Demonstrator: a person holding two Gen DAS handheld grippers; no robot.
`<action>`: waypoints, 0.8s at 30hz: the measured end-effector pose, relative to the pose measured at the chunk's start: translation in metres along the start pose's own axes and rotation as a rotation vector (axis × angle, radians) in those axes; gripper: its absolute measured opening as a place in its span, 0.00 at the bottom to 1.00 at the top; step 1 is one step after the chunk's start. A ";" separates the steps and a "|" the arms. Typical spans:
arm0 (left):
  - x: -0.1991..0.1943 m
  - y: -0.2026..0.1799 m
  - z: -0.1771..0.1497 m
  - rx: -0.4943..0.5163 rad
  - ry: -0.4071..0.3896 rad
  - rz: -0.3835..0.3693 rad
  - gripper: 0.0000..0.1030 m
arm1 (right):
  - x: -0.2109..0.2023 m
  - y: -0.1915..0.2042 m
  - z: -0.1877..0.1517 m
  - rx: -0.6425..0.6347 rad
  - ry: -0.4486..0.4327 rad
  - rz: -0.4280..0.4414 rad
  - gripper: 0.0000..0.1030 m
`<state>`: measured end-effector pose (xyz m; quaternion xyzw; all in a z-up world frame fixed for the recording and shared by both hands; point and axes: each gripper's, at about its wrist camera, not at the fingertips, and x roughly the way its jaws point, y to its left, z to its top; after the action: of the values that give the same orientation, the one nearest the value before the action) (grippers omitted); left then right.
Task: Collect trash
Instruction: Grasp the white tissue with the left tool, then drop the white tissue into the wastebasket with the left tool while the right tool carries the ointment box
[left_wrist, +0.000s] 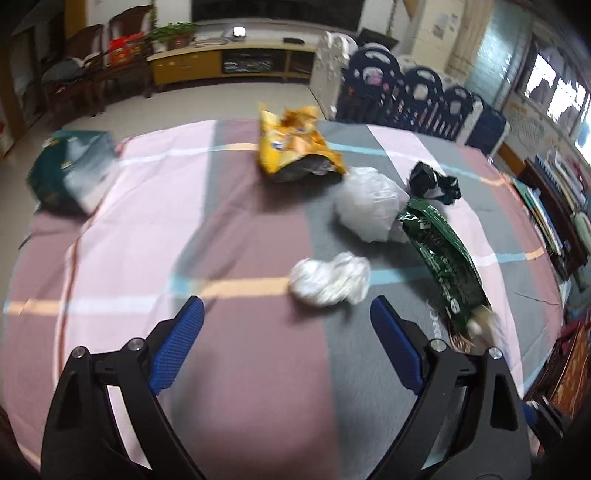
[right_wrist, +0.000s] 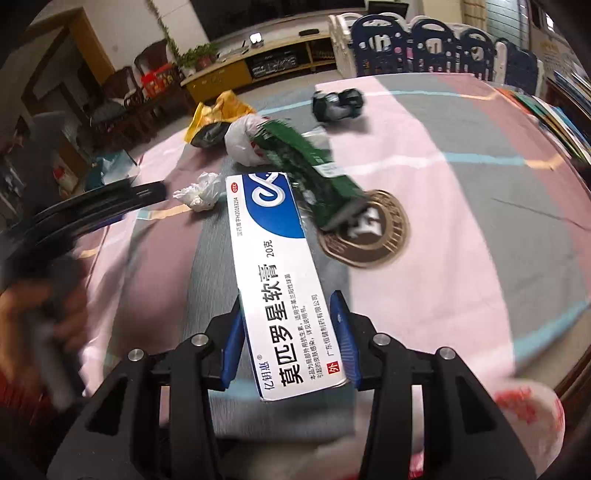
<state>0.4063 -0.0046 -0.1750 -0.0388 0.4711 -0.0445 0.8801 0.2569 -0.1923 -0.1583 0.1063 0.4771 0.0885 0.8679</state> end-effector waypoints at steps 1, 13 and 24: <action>0.011 -0.007 0.004 0.010 0.014 -0.009 0.89 | -0.012 -0.007 -0.006 0.024 -0.012 0.004 0.43; 0.022 -0.021 -0.001 -0.007 0.027 -0.026 0.24 | -0.077 -0.050 -0.033 0.133 -0.072 -0.030 0.43; -0.118 -0.066 -0.073 0.071 -0.151 -0.020 0.24 | -0.119 -0.052 -0.063 0.130 -0.109 -0.041 0.43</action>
<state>0.2771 -0.0589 -0.1107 -0.0153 0.4013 -0.0669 0.9134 0.1433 -0.2662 -0.1084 0.1571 0.4361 0.0338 0.8854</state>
